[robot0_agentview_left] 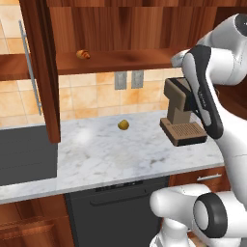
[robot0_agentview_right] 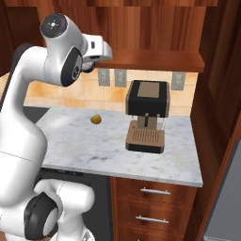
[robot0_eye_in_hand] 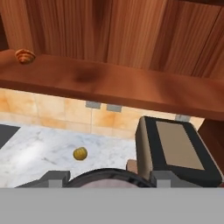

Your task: Pick the yogurt and yogurt from the counter and place them in the cabinets closest to them.

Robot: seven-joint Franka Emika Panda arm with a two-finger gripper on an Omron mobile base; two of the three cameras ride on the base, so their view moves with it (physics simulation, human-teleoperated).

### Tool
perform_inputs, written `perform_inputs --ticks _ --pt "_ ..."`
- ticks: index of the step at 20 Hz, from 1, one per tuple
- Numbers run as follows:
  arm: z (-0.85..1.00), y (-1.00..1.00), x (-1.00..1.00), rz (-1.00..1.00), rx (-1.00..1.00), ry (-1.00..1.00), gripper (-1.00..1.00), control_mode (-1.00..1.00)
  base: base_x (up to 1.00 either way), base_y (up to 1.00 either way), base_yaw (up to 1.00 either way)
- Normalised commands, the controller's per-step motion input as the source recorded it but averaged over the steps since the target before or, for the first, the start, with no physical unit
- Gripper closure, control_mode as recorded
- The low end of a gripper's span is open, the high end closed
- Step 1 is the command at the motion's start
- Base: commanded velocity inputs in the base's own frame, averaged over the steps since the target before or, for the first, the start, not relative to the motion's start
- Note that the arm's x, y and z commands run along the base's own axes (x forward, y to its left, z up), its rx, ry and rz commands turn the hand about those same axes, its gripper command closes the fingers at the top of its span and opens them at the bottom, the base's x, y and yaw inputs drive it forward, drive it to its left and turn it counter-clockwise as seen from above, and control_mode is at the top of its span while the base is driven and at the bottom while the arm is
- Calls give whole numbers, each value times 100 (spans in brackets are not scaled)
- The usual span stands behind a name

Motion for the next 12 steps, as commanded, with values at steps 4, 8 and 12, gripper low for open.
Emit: perform_inputs --ticks 4,8,12 --pt "14 5 33 0 0 -1 100 -100 0 0 0" --pt "7 7 41 0 0 0 100 -100 0 0 0" --pt "2 7 35 0 0 0 100 -100 0 0 0"
